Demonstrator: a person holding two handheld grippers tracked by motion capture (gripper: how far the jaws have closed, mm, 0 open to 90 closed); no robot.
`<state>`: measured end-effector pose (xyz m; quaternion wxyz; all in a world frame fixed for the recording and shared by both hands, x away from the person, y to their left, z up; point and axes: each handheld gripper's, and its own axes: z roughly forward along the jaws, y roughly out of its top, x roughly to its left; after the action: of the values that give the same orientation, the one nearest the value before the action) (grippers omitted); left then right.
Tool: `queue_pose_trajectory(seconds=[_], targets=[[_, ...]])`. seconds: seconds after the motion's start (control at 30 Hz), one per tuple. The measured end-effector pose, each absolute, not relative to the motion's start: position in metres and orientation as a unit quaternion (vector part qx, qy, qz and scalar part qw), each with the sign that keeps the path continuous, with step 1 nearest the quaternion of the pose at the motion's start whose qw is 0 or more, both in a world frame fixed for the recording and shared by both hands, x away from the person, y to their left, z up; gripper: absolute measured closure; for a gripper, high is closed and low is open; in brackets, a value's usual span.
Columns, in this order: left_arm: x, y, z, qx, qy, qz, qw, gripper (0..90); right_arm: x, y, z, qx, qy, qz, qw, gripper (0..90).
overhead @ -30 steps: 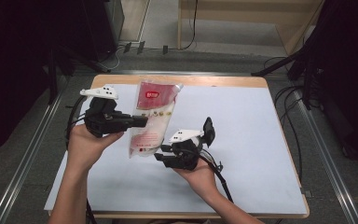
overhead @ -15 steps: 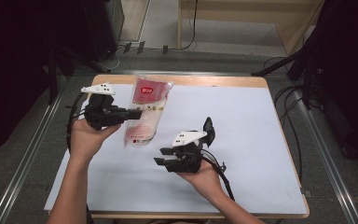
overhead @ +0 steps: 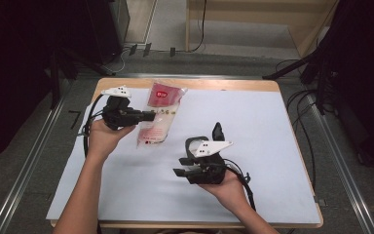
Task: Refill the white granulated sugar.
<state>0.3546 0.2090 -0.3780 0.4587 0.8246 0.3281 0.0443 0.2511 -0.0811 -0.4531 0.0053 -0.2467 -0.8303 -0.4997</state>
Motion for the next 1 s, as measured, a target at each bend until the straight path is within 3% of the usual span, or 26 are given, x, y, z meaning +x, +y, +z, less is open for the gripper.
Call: queue_pose_trajectory(seconds=[0.4,1.0], targets=[[0.371,0.207,-0.409,0.821,0.326,0.024,0.468,90.0,0.244,-0.098,-0.464,-0.264,-0.832,-0.489,0.007,56.8],[0.353,0.223,-0.415,0.833,0.287,0.027,0.472,88.6,0.247,-0.104,-0.458,-0.262,-0.828,-0.496,-0.005,56.6]])
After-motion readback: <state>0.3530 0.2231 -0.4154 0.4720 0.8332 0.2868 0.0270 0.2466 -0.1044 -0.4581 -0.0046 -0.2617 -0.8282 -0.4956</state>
